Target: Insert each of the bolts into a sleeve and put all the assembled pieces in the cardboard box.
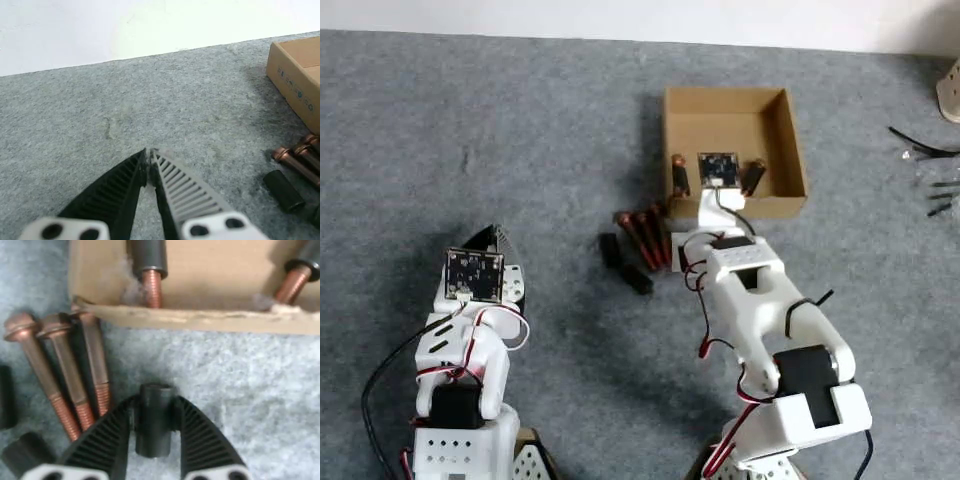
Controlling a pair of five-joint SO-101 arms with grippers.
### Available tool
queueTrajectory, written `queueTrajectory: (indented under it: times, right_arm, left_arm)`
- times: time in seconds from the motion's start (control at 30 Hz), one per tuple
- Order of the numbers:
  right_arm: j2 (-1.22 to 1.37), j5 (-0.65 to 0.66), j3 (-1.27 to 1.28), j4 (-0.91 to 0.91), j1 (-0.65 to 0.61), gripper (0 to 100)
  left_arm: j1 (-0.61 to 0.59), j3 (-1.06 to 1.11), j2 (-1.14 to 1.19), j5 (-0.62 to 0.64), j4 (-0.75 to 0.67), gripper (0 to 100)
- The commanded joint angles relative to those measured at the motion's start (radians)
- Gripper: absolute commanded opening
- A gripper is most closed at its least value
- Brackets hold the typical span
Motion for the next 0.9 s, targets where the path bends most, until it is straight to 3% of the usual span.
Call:
queueTrajectory:
  times: [0.0,0.3,0.5,0.87]
  right_arm:
    - [-0.061,-0.005,-0.013,0.030,0.001,0.5]
    - [-0.510,-0.003,0.305,-0.102,-0.001,0.5]
    - [-0.754,0.104,0.489,-0.159,-0.001,0.5]
    - [-1.236,0.107,0.774,-0.157,0.001,0.5]
  left_arm:
    - [0.021,0.019,-0.010,-0.006,-0.005,4]
    - [0.062,0.015,-0.005,-0.006,-0.005,4]
    - [0.091,0.010,-0.004,-0.006,-0.005,4]
    - [0.107,0.002,-0.002,-0.006,-0.002,7]
